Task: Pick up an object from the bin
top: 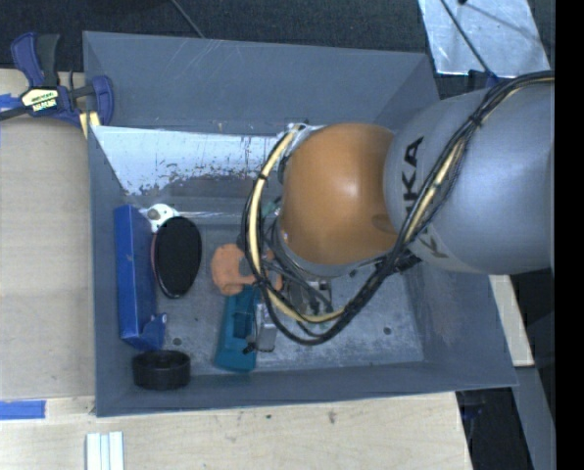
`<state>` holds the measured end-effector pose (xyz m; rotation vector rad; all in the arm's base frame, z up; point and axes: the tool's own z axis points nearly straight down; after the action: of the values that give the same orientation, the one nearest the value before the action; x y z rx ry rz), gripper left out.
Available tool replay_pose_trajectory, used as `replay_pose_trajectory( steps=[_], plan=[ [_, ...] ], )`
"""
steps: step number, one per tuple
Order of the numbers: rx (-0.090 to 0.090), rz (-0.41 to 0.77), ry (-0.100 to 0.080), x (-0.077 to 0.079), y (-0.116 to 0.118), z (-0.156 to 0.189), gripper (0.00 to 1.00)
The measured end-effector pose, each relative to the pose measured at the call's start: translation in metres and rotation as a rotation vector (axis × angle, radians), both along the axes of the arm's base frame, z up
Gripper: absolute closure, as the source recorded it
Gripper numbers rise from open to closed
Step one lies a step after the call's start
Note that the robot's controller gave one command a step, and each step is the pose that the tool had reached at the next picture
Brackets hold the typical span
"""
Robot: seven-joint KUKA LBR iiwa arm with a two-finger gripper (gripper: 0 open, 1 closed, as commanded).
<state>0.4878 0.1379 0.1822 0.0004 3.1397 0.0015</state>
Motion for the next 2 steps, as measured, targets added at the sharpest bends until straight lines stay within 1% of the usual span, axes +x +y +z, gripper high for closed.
replay_pose_trajectory(
  steps=[1,2],
  plan=[
    [0.0,-0.015,0.001,0.037,-0.002,0.006,0.0],
    [0.0,-0.01,-0.003,0.06,-0.016,-0.012,0.0]
  ],
)
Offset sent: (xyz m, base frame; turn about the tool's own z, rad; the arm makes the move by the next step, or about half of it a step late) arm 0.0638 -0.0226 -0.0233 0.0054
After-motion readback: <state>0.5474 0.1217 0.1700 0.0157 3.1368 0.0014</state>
